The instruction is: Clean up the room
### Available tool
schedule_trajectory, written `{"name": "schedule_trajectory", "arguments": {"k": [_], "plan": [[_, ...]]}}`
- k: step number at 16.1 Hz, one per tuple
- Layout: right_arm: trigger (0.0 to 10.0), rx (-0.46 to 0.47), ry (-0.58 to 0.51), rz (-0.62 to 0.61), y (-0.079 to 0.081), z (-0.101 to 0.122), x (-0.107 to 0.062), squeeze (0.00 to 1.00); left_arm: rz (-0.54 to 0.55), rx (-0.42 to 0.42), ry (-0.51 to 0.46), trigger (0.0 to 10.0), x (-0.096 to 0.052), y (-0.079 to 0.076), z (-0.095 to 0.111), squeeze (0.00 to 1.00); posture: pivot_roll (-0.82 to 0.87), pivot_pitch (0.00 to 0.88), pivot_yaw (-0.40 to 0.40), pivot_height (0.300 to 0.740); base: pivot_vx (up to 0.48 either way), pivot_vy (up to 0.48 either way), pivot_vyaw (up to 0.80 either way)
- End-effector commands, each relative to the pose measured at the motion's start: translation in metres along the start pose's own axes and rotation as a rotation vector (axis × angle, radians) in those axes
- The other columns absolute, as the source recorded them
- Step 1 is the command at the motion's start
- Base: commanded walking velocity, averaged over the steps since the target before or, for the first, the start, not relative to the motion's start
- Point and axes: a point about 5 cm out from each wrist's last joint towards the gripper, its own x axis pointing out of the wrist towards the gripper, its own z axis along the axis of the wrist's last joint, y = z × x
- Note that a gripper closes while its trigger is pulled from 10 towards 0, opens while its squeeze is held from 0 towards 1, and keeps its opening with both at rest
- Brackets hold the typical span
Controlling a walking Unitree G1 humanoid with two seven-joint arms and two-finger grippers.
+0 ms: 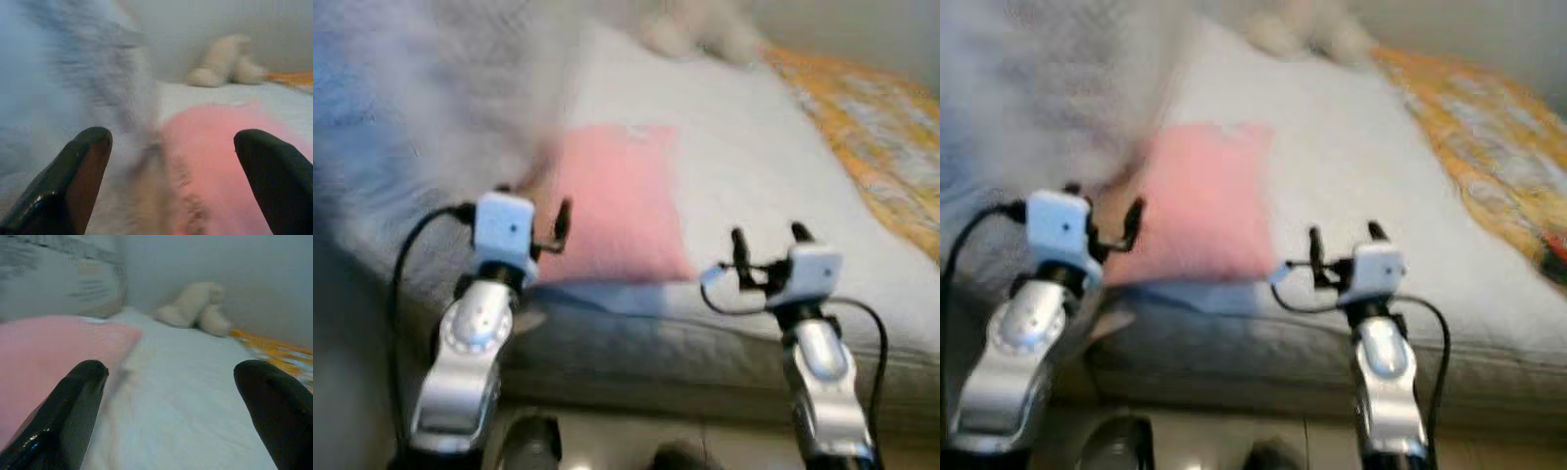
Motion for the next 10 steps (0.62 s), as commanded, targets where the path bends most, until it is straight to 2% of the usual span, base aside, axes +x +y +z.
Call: {"name": "schedule_trajectory", "arguments": {"k": [1,3,4,5,6,7,10], "plan": [[10.0,0.043,0.059,-0.045,-0.003,-0.005,-0.009,1.00,-0.018,-0.001,0.043,10.0,-0.001,-0.002,-0.006,1.00,0.10,0.000,-0.110,0.697,0.000,0.000,0.00],[10.0,0.067,0.075,-0.041,0.000,0.000,-0.014,1.00,-0.034,-0.024,0.087,10.0,-0.006,-0.003,-0.012,1.00,0.10,0.000,-0.103,0.697,0.000,0.000,0.00],[10.0,0.101,0.096,0.008,0.007,-0.001,-0.014,1.00,-0.052,-0.029,0.103,10.0,-0.006,-0.007,-0.014,0.56,0.10,0.000,-0.101,0.697,0.000,0.000,0.00],[10.0,0.102,0.100,0.028,0.010,-0.001,-0.013,1.00,-0.047,-0.044,0.112,10.0,-0.004,-0.008,-0.015,0.56,0.10,0.000,-0.101,0.697,0.000,0.000,0.00],[10.0,0.099,0.107,0.025,0.011,0.000,-0.013,0.42,-0.048,-0.039,0.109,10.0,-0.002,-0.009,-0.014,0.00,0.09,0.000,-0.100,0.697,0.000,0.000,0.00],[10.0,0.093,0.123,0.018,0.012,0.002,-0.014,0.00,-0.050,-0.048,0.114,10.0,-0.001,-0.009,-0.014,0.00,0.09,0.000,-0.099,0.697,0.000,0.000,0.00],[10.0,0.085,0.109,0.000,0.013,0.008,-0.009,0.00,-0.084,-0.089,0.072,10.0,0.002,-0.012,-0.007,0.00,0.09,0.000,-0.096,0.697,0.000,0.000,0.00]]}}
